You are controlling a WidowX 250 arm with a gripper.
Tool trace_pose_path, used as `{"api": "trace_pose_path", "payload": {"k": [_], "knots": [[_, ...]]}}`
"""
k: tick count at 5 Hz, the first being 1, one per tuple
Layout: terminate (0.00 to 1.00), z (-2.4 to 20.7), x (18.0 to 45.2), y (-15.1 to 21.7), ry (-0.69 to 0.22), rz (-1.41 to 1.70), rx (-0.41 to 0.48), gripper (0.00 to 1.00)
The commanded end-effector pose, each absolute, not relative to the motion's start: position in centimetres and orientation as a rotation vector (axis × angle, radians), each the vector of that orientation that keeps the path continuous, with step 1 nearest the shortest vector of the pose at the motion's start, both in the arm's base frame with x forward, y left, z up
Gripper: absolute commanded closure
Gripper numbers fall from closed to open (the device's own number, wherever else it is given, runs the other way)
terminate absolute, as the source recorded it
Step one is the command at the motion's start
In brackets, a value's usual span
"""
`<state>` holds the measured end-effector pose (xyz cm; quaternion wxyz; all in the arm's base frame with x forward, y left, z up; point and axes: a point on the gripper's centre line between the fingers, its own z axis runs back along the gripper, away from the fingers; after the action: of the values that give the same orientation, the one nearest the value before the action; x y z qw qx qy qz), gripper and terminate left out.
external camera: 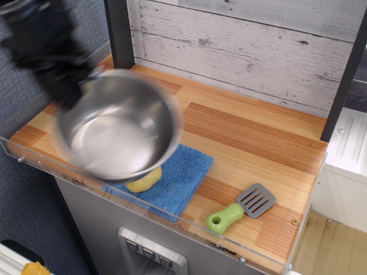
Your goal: Move the bowel to the left front corner of the table
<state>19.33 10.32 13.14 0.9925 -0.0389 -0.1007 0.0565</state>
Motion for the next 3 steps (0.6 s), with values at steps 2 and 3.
{"api": "trace_pose_path", "payload": {"k": [2, 3], "knots": [[0.0, 14.0, 18.3, 20.5, -0.153, 0.264, -0.034, 1.0], [0.0, 14.3, 19.2, 22.4, -0.195, 0.297, -0.068, 1.0]]}}
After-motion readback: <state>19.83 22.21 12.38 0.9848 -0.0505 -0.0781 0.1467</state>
